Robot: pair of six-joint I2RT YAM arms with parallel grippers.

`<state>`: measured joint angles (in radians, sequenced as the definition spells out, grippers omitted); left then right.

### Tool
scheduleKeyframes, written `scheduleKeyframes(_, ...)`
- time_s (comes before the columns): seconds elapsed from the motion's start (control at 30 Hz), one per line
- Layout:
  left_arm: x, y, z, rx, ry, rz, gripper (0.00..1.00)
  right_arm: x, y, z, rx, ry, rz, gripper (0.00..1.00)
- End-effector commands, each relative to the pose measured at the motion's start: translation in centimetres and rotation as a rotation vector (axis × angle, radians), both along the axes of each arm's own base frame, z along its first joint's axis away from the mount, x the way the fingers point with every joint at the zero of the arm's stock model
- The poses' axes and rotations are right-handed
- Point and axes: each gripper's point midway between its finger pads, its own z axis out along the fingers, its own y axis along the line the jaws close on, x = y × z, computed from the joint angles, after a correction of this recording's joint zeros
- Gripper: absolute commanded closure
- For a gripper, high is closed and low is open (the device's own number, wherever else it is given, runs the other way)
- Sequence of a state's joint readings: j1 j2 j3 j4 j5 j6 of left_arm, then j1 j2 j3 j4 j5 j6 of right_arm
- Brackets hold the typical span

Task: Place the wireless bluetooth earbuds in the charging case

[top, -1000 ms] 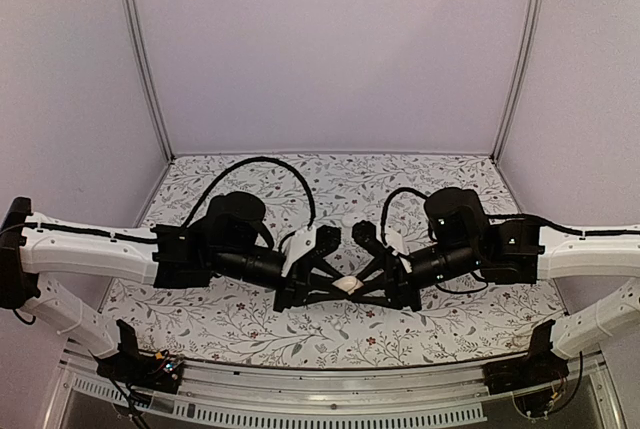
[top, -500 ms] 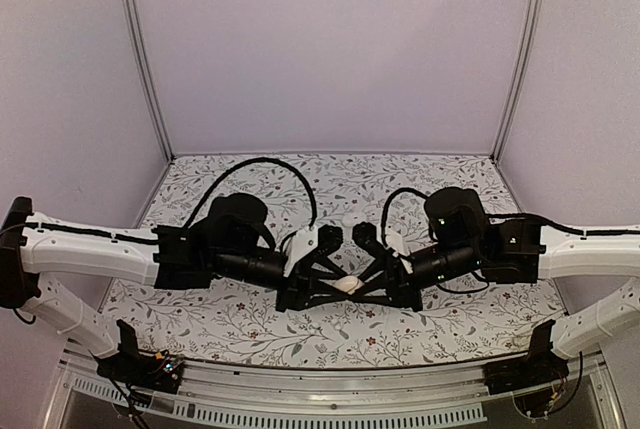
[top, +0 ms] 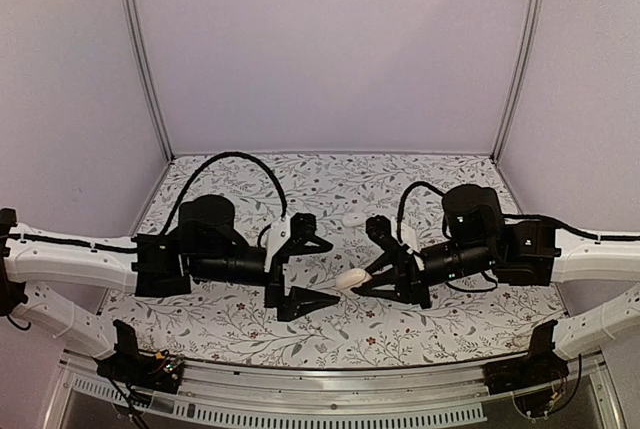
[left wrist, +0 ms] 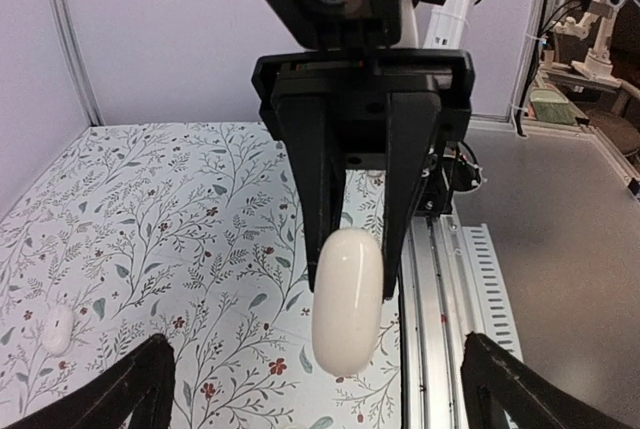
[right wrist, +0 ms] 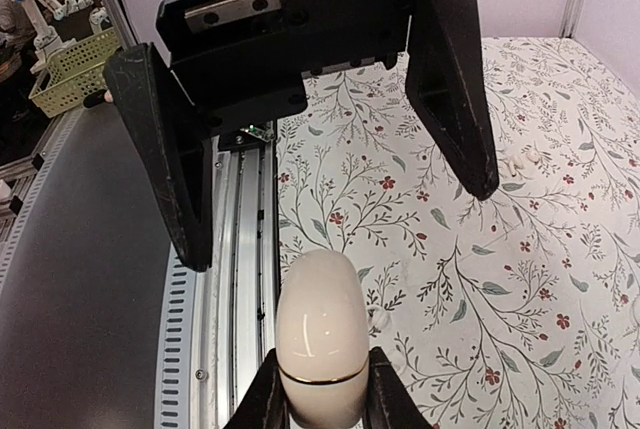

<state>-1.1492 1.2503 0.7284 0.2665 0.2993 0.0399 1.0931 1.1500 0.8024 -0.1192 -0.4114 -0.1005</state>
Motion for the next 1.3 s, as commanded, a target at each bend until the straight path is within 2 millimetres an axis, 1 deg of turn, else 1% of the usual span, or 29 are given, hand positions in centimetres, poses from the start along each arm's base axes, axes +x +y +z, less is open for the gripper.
scheduleKeyframes(0.0,-1.8,-0.2,1.7,-0.068,-0.052,-0.104,0.0,0.2,-0.4,0.9,0.029,-0.062,-0.013,1.0)
scheduleKeyframes(0.23,-0.6,-1.6,1.4,-0.024,-0.058,-0.067,0.0,-0.1,-0.4,1.2,0.031,-0.075,0.01,1.0)
scheduleKeyframes(0.4,1.0,-2.2,1.4,-0.008,-0.049,0.008,0.0,-0.2,-0.3,1.2,0.029,-0.071,0.019,1.0)
scheduleKeyframes(0.47,1.9,-2.3,1.1,0.014,-0.052,0.056,0.0,-0.4,-0.3,1.3,0.032,-0.069,0.026,1.0)
scheduleKeyframes(0.53,2.8,-2.1,1.1,0.025,-0.051,0.096,0.0,-0.5,-0.3,1.4,0.038,-0.07,0.031,1.0)
scheduleKeyframes(0.67,3.8,-1.7,1.7,0.002,-0.007,0.123,0.0,-0.6,-0.5,1.1,0.03,-0.072,0.034,1.0)
scheduleKeyframes(0.73,4.3,-1.5,1.6,0.003,0.006,0.138,0.0,-0.7,-0.5,0.9,0.026,-0.075,0.042,1.0)
scheduleKeyframes(0.83,5.0,-1.3,1.5,0.014,0.008,0.169,0.0,-1.0,-0.7,1.1,0.044,-0.083,0.053,1.0)
scheduleKeyframes(0.97,6.1,-0.3,2.0,-0.001,0.012,0.216,0.0,-1.3,-1.0,1.2,0.053,-0.086,0.062,1.0)
scheduleKeyframes(1.1,6.7,0.4,2.5,-0.013,0.015,0.247,0.0,-1.4,-1.0,0.8,0.04,-0.08,0.067,1.0)
scheduleKeyframes(1.27,7.0,1.3,2.4,-0.014,0.021,0.266,0.0,-1.3,-1.2,1.3,0.064,-0.094,0.058,1.0)
